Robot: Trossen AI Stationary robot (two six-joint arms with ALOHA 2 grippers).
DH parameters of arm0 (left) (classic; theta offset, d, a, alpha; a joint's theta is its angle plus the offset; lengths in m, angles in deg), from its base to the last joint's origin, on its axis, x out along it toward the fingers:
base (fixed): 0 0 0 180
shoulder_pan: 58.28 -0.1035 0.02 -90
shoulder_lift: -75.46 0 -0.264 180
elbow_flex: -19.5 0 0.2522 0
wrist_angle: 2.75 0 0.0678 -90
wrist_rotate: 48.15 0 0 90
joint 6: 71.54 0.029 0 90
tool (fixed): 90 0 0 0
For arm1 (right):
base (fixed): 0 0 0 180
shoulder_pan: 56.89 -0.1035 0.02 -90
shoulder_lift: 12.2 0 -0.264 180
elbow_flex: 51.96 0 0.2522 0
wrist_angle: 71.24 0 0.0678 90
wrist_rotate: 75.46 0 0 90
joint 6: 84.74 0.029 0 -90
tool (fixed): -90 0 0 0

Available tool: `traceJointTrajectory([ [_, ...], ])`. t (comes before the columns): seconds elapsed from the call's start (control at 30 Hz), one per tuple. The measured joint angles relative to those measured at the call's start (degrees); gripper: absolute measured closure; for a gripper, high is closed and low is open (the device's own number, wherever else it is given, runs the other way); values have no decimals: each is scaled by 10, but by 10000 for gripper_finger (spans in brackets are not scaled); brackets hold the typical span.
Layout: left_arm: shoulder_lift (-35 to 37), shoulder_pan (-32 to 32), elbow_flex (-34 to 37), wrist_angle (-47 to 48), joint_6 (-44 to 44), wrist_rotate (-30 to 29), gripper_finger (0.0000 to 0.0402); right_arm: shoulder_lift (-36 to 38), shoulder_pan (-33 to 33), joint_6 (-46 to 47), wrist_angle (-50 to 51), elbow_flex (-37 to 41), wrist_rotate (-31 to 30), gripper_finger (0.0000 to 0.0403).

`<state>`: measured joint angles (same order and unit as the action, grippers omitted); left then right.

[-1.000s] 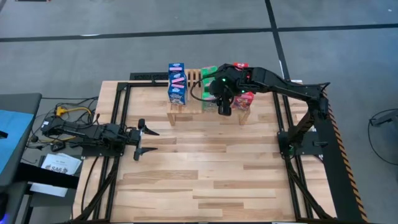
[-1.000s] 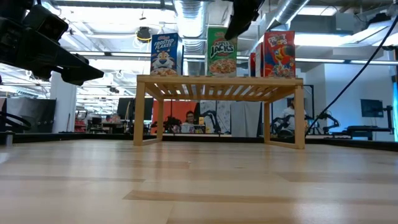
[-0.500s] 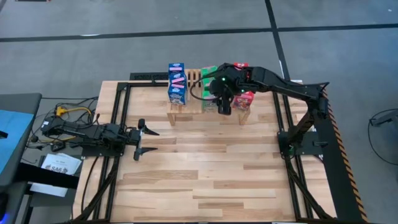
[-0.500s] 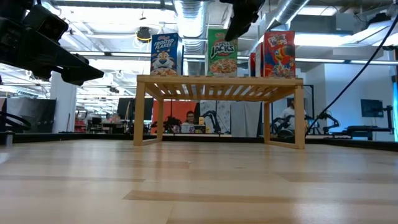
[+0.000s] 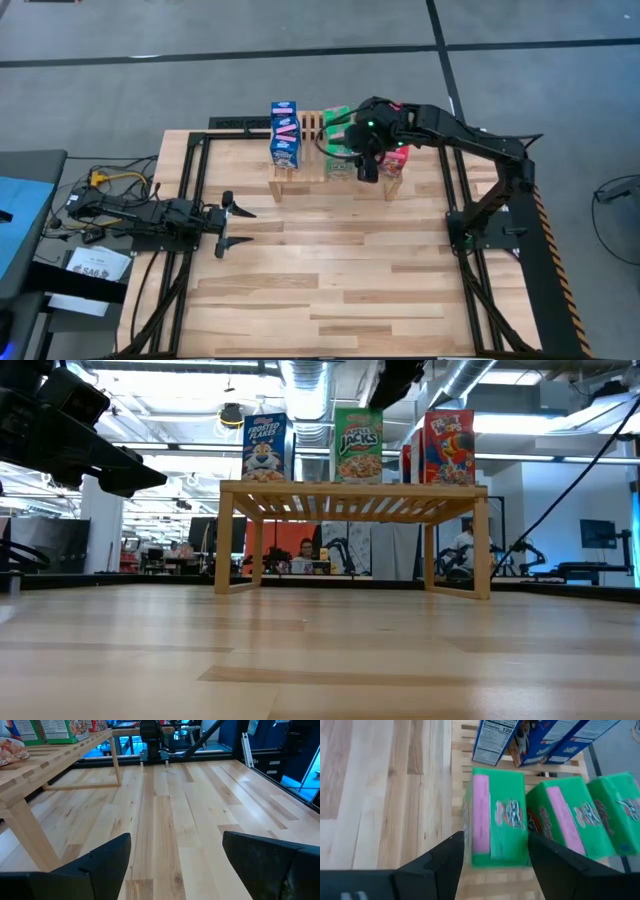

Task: Stack cereal on shelf
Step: Return to Home Position

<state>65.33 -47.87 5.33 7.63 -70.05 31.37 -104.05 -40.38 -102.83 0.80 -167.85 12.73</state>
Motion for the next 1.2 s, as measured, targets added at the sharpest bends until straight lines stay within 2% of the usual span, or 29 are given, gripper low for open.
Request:
traceJointTrajectory([
  [0.3,0,0,0,0,0,0,95,72,-19,-13,1,6,4,158],
  [0.4,0,0,0,0,0,0,95,119,-27,-13,-8,45,30,158],
  [0.53,0,0,0,0,0,0,95,205,-25,0,-85,160,108,158],
  [0.9,0,0,0,0,0,0,95,484,-52,81,-318,487,109,158],
  [1.1,0,0,0,0,0,0,95,598,-60,112,-448,643,106,158],
  [1.2,0,0,0,0,0,0,95,636,-59,132,-481,706,104,158],
])
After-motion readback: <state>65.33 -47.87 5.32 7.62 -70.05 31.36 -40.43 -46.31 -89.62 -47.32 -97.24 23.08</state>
